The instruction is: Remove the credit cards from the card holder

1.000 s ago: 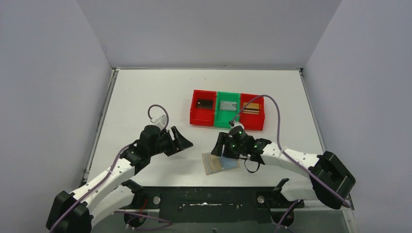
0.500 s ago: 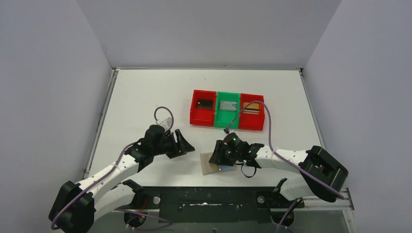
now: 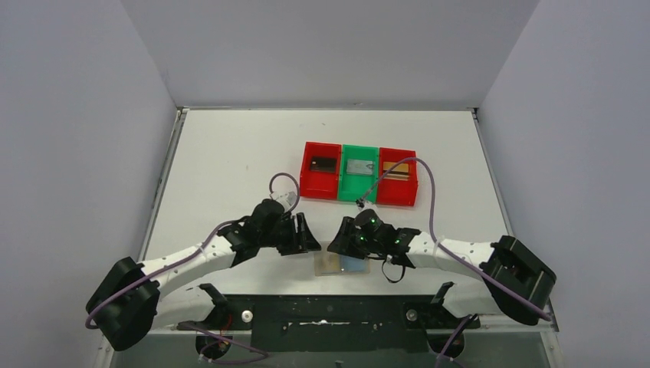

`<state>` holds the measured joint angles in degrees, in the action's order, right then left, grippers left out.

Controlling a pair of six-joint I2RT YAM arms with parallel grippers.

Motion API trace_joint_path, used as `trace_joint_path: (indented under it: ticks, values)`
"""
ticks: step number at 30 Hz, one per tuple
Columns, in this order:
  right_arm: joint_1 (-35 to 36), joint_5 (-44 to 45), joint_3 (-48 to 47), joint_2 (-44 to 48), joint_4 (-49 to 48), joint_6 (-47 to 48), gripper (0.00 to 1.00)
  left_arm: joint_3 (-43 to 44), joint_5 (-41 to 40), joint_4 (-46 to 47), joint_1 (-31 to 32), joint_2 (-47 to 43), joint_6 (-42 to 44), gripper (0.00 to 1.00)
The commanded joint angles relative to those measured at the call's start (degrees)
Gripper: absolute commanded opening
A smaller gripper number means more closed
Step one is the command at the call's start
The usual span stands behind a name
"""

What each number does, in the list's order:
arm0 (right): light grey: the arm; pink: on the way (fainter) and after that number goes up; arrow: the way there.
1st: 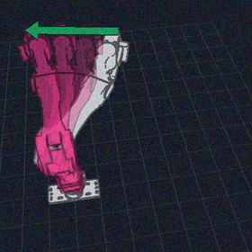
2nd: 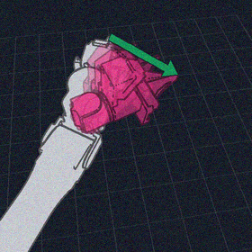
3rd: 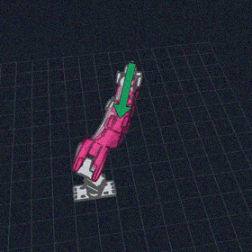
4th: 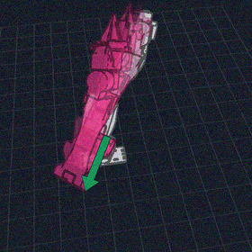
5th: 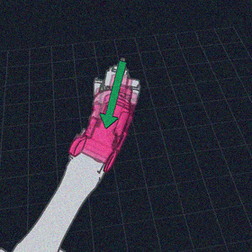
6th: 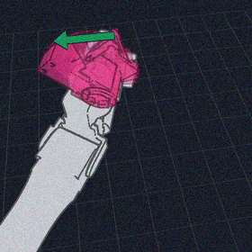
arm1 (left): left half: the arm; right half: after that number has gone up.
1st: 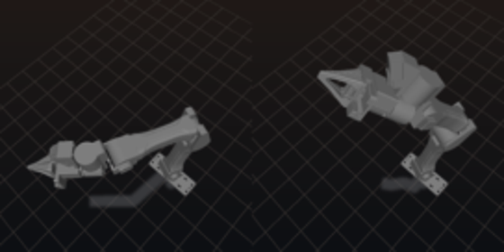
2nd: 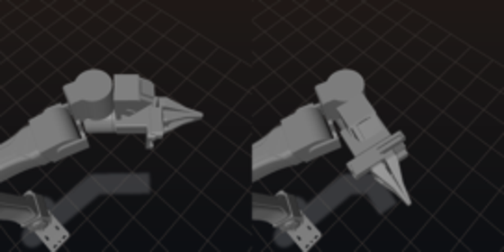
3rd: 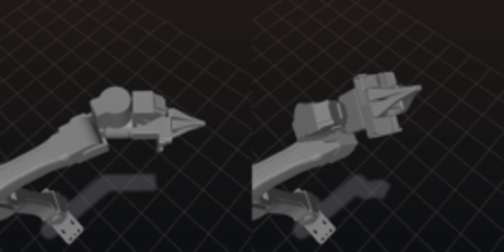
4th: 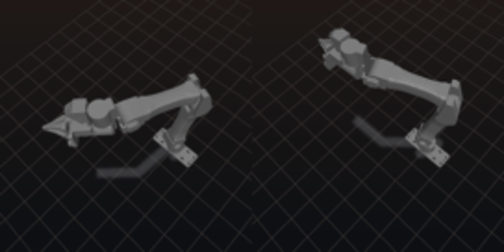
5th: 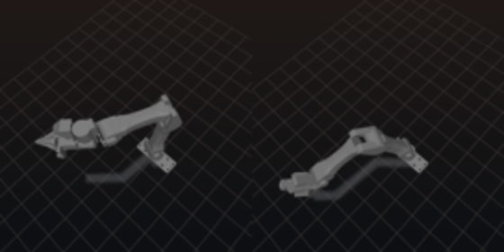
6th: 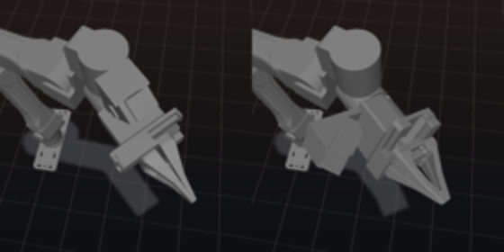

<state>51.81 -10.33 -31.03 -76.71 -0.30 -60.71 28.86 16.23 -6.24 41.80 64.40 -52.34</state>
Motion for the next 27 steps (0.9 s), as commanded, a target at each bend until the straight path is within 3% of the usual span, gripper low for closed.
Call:
trace_joint_path:
  ticks: [1, 8, 16, 27]
  values:
    - [0.1, 8.3, 2.0, 6.7, 1.9, -3.9, 0.41, 4.5, -4.6, 1.8, 3.3, 3.5, 0.0, 0.51]
    - [-3.5, 2.1, 11.5, 10.7, -9.2, -7.9, 0.39, 8.5, -8.8, 1.6, 7.6, 10.4, -1.8, 0.48]
    - [-4.3, -0.6, 12.3, 8.4, -13.6, -7.9, 0.35, 12.5, -10.6, -1.7, 9.9, 16.6, -0.5, 0.43]
    - [-5.7, -3.4, 12.7, 4.6, -16.8, -8.5, 0.34, 16.4, -16.4, -8.2, 13.3, 21.8, 0.4, 0.45]
